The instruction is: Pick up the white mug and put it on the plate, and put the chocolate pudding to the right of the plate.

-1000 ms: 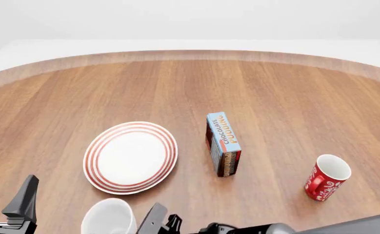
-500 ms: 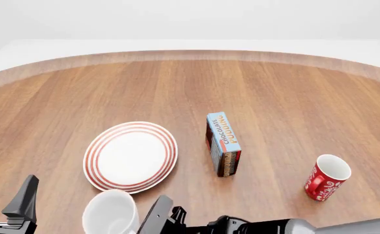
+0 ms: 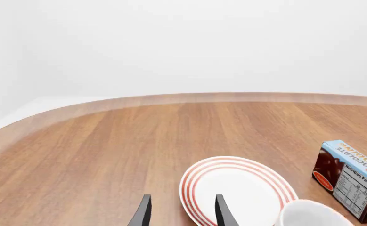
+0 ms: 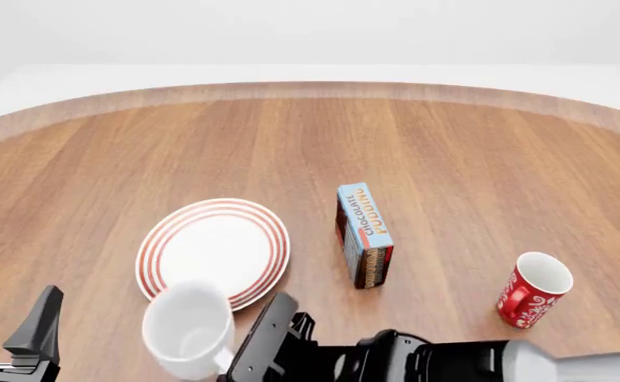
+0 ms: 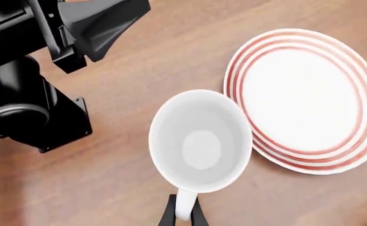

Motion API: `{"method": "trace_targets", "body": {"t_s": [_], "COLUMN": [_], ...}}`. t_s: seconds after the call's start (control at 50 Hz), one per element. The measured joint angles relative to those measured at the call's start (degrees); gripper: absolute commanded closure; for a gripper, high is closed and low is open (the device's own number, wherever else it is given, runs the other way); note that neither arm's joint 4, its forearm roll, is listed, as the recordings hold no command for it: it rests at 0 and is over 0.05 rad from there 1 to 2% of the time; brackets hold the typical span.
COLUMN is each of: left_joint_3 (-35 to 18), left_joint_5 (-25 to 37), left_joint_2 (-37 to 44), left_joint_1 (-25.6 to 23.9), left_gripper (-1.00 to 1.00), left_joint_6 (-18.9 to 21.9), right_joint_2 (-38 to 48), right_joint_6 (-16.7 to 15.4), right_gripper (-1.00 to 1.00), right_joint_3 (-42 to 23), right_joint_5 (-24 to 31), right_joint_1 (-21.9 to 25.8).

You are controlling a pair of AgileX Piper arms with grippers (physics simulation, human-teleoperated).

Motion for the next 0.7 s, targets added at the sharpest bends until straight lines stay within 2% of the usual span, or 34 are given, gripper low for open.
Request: {"method": "trace_targets", "body": {"t_s": [0.7], "left_joint_3": [0.00], "left_joint_5": [0.00], "left_joint_2": [0.00], "left_joint_1": [0.00], "left_gripper": [-1.00], "left_joint_6": [0.00], "right_joint_2": [-3.78], "right_joint_6": [-2.98], "right_gripper": [1.00], "right_joint_3": [-2.11], "right_joint_5": [0.38], "right_joint_1": [-5.03]}}
